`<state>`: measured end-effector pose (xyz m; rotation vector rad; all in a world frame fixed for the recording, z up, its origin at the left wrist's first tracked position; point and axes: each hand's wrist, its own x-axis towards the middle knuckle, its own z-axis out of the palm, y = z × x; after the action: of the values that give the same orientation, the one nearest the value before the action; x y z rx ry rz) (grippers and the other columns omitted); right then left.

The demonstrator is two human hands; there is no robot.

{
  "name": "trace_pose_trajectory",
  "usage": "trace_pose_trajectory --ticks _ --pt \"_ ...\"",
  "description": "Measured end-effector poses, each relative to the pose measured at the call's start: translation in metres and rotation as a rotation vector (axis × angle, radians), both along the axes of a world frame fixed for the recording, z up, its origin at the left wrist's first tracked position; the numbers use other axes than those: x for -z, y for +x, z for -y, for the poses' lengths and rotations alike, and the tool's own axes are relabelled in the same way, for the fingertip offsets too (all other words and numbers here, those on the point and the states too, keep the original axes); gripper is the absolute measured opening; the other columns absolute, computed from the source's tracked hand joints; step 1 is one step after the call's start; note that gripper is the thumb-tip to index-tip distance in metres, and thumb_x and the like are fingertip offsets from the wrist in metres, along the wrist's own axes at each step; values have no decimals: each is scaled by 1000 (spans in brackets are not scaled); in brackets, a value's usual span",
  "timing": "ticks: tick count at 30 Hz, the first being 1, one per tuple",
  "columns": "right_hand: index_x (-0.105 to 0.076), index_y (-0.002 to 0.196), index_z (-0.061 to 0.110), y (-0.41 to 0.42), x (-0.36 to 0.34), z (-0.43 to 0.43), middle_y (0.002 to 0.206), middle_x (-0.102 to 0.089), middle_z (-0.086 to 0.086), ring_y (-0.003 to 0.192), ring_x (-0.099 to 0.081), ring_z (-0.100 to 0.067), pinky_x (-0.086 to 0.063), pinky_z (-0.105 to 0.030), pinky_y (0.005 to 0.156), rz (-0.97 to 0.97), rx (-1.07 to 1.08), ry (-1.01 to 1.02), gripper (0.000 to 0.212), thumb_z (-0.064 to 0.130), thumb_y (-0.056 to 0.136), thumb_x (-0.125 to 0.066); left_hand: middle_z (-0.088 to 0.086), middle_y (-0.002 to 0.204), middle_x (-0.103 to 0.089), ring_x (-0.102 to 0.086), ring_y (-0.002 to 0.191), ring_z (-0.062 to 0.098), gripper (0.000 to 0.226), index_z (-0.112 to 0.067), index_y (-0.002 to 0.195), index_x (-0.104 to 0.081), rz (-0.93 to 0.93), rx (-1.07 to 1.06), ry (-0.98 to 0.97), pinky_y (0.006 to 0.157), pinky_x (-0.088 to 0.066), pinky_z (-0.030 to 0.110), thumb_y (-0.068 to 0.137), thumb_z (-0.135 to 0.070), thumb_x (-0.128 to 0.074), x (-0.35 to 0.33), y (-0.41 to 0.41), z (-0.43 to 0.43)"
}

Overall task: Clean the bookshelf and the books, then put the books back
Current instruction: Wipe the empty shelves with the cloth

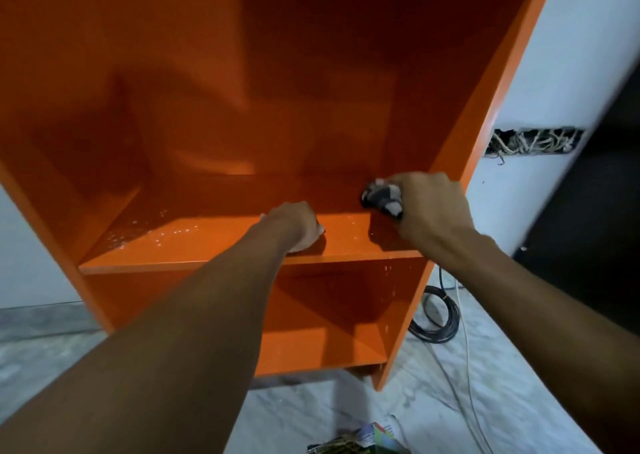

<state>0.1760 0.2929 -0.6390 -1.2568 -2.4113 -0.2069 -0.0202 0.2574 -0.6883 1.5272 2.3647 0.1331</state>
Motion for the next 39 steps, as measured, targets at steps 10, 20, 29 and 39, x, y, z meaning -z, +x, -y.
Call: trace_pose_trajectory --ticks 10,20,29,39 --pt "-73 100 26 -6 60 24 101 -74 -1 98 -69 -30 -56 -38 74 -82 -579 -142 39 28 68 -51 13 120 -66 -61 104 35 27 -12 107 -68 -108 -1 63 86 -51 37 98 -20 -44 -9 -19 22" --pt "-66 113 34 -27 53 -33 110 -69 -6 100 -64 -36 -50 -37 79 -44 -191 -167 31 40 86 -52 12 130 -60 -57 115 36 35 -11 118 -64 -132 15 64 92 -45 36 103 -31 -40 -3 -38 40" --pt "-66 115 14 -19 42 62 109 -71 -10 98 -68 -33 -56 -45 75 -118 -737 -67 36 12 79 -68 19 123 -64 -59 110 36 29 -4 111 -66 -156 -29 81 82 -43 31 102 -24 -47 -10 -44 57" --pt "-55 124 26 -63 54 -45 116 -67 -7 101 -62 -32 -45 -32 77 -141 -75 -435 51 59 85 -59 10 142 -53 -51 127 31 36 -11 136 -55 -116 47 75 100 -40 33 104 -21 -42 -9 -56 57"
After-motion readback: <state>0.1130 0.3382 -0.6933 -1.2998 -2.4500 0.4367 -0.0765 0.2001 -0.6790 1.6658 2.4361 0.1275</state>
